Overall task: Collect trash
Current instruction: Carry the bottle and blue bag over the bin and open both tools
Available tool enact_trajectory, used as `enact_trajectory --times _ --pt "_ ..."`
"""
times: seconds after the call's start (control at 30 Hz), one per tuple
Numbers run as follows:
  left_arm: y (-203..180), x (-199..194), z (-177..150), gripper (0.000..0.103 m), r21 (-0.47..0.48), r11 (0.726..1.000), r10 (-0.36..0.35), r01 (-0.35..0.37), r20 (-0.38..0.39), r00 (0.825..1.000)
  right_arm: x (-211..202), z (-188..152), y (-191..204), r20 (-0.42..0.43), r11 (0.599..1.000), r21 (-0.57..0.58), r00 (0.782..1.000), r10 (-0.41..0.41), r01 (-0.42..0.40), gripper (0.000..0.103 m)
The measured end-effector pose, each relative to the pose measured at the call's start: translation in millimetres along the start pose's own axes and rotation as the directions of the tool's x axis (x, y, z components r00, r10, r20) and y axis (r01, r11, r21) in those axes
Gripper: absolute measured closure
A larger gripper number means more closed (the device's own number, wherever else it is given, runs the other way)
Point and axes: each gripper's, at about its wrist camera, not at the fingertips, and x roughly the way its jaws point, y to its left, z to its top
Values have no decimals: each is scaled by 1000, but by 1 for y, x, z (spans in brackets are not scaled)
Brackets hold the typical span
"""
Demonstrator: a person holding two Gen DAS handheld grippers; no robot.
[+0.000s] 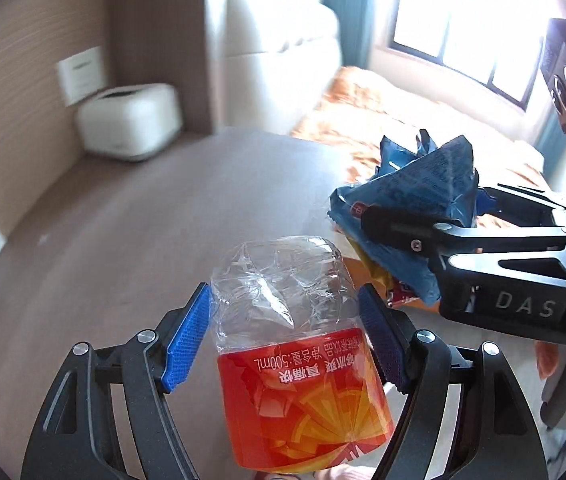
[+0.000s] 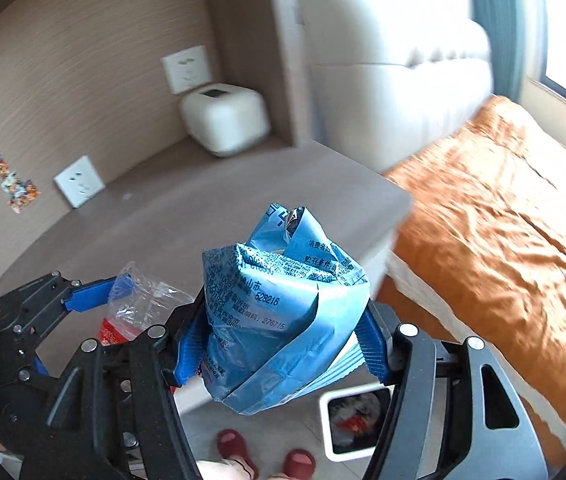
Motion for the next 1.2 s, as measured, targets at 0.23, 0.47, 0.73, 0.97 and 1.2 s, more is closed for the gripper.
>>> enact_trajectory --times 0.23,0.47,0.73,0.97,1.2 --pt "-85 51 -25 31 142 981 -120 131 -86 989 4 -51 -81 -83 989 112 992 -91 100 38" --pt "-116 147 -67 31 186 954 -197 235 -201 960 56 -114 -143 -190 970 191 975 -117 154 38" --pt "-122 264 -125 5 158 941 -235 298 -329 915 141 -200 -185 -317 959 233 945 -81 160 9" --pt "-115 307 -156 5 156 950 -201 272 -362 910 181 -242 -199 -378 951 243 922 -87 189 4" --pt "-110 280 -138 5 168 957 -167 236 -343 924 169 -229 -197 -371 952 238 924 -94 193 4"
